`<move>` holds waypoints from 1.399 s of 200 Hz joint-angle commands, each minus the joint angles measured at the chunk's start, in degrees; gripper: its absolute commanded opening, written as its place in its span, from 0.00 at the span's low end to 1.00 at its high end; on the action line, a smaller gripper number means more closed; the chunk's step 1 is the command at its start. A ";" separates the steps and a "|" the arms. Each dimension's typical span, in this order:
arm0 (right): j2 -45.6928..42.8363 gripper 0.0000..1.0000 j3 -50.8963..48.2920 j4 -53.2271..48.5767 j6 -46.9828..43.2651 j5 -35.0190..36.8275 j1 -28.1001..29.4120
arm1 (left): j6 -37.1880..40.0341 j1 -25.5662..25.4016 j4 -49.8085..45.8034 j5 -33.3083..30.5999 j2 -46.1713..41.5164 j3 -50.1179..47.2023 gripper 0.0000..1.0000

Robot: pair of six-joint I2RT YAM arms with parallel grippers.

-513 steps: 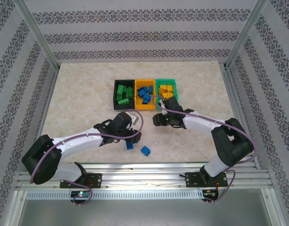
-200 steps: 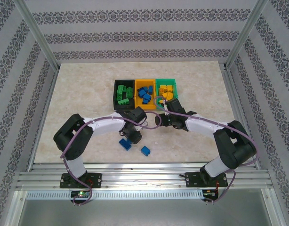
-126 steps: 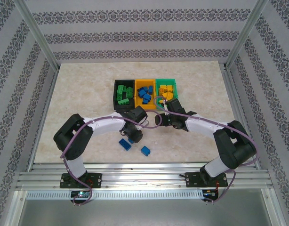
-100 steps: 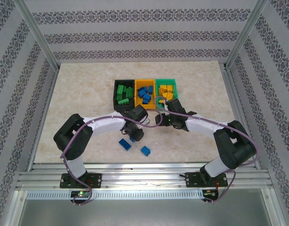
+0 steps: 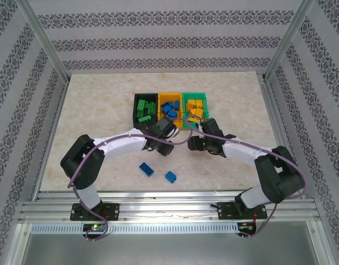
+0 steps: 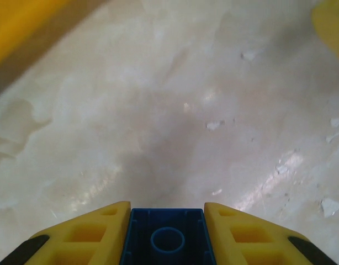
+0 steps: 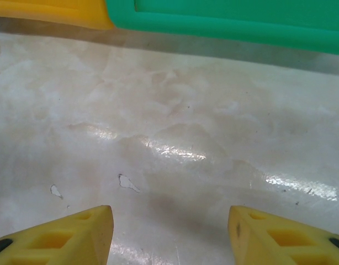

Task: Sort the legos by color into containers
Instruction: Pick up the lego from the middle-left of the table, then place the lego in the container.

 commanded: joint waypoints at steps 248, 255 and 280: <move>-9.52 0.59 -7.64 1.28 6.54 -0.41 8.36 | -13.56 14.74 13.65 8.99 9.98 19.98 0.56; -9.02 0.59 -7.25 1.28 6.74 -0.34 9.54 | -13.90 14.79 14.59 9.22 8.51 17.78 0.56; -7.61 0.59 -5.61 0.26 6.64 0.04 14.02 | -14.98 14.78 18.93 9.97 3.06 8.98 0.55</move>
